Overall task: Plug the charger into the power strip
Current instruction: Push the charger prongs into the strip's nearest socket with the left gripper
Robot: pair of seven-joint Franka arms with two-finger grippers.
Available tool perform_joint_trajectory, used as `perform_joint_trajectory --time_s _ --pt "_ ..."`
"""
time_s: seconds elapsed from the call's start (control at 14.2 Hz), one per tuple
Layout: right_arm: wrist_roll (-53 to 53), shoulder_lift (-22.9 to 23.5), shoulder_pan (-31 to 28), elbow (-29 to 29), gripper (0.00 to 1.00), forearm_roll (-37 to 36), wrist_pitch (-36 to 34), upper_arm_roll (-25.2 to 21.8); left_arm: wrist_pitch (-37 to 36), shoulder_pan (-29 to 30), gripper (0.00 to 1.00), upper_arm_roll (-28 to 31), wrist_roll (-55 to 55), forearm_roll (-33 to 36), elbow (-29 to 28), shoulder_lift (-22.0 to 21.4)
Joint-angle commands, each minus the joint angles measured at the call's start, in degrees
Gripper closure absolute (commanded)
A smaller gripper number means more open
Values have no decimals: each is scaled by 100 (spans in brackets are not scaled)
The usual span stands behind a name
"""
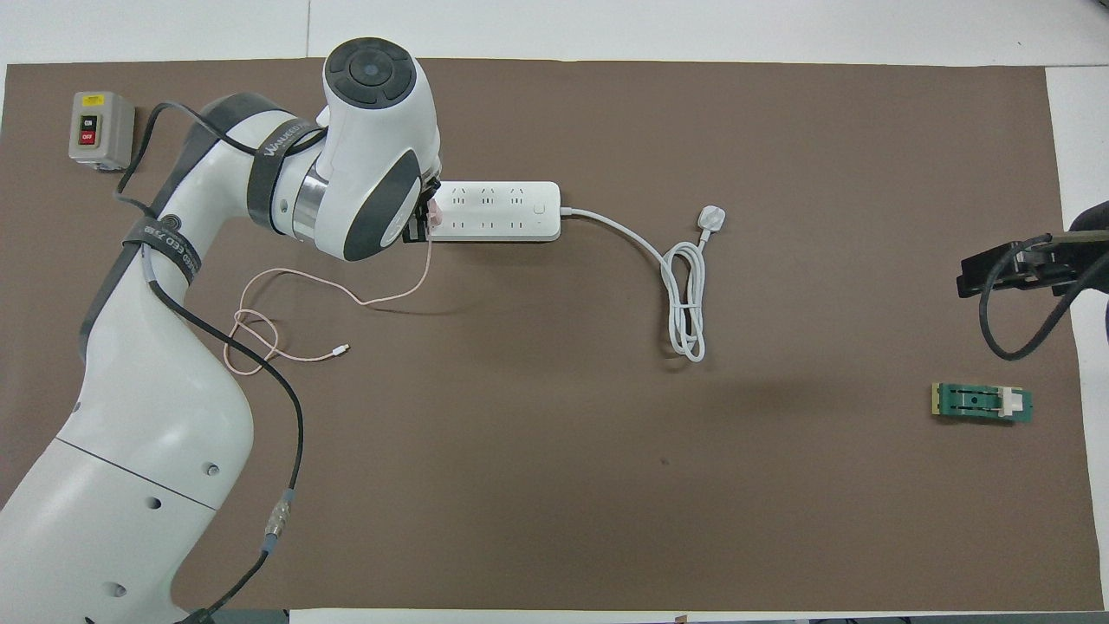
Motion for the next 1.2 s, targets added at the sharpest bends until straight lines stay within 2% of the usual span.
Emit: perform_joint_trajectory --time_s 0.0,0.35,1.13 --pt "-121 -63 -89 3 0 -71 -83 80 134 -92 100 89 -110 81 -322 -88" --pt "-130 -63 -89 3 0 -71 -83 80 265 -101 100 80 -110 81 -735 -351" --pt "-130 -63 -89 3 0 -71 -83 80 573 -83 100 80 -40 99 -745 -325"
